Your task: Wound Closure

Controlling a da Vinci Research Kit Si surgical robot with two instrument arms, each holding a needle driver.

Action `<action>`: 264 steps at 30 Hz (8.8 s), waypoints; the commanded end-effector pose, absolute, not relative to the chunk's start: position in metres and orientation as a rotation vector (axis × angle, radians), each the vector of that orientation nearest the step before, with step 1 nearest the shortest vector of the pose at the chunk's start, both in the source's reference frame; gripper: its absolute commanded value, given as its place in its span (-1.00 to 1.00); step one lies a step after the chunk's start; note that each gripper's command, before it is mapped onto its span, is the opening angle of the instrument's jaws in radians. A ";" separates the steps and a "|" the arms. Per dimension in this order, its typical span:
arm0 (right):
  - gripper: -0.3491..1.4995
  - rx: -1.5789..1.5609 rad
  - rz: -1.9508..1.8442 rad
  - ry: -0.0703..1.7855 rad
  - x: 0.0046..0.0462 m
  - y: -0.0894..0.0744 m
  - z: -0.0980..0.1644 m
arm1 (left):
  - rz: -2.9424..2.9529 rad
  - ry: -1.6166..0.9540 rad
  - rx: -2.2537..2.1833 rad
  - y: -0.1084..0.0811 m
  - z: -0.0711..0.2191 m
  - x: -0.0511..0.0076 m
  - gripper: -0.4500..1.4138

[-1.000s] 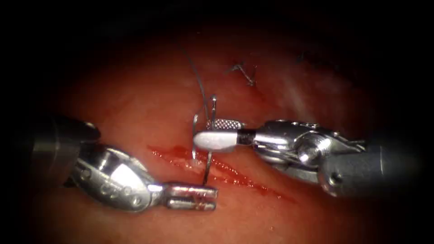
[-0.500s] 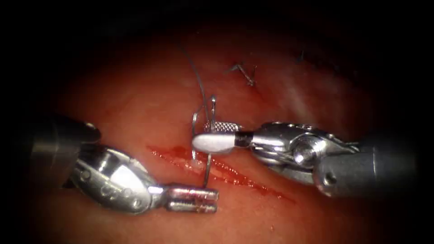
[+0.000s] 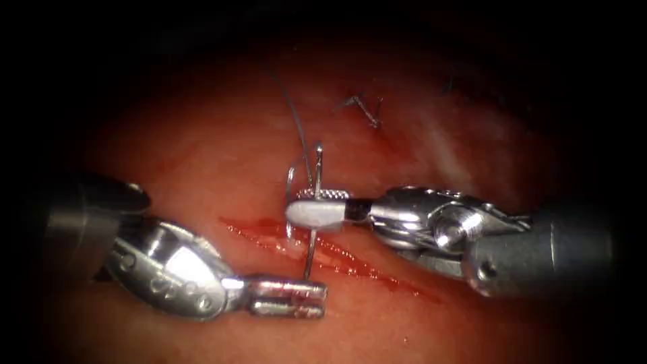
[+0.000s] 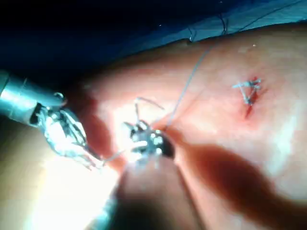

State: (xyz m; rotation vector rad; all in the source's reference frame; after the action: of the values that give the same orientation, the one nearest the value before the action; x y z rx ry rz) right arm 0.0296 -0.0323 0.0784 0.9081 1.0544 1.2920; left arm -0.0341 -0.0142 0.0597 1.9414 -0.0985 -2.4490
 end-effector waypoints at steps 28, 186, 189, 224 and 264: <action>-1.00 0.517 1.088 1.185 0.0274 -0.028 0.080 | -2.695 0.538 1.856 -0.013 0.060 -0.0307 -0.91; -1.00 0.180 0.641 1.439 0.0324 -0.029 0.082 | -2.986 0.791 1.480 -0.017 0.064 -0.0295 -0.86; -1.00 0.205 0.661 1.444 0.0324 -0.029 0.082 | -2.986 0.790 1.480 -0.018 0.064 -0.0295 -0.86; -1.00 0.299 0.746 1.429 0.0326 -0.031 0.082 | -2.983 0.792 1.480 -0.017 0.064 -0.0292 -0.89; -1.00 0.838 1.182 1.302 0.0352 -0.040 0.081 | -2.980 0.792 1.481 -0.017 0.064 -0.0290 -0.91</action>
State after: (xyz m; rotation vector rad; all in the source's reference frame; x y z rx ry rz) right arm 0.0345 -0.0395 0.0807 0.8405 1.2960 1.1850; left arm -0.0286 -0.0168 0.0634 1.4793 0.7938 -2.9815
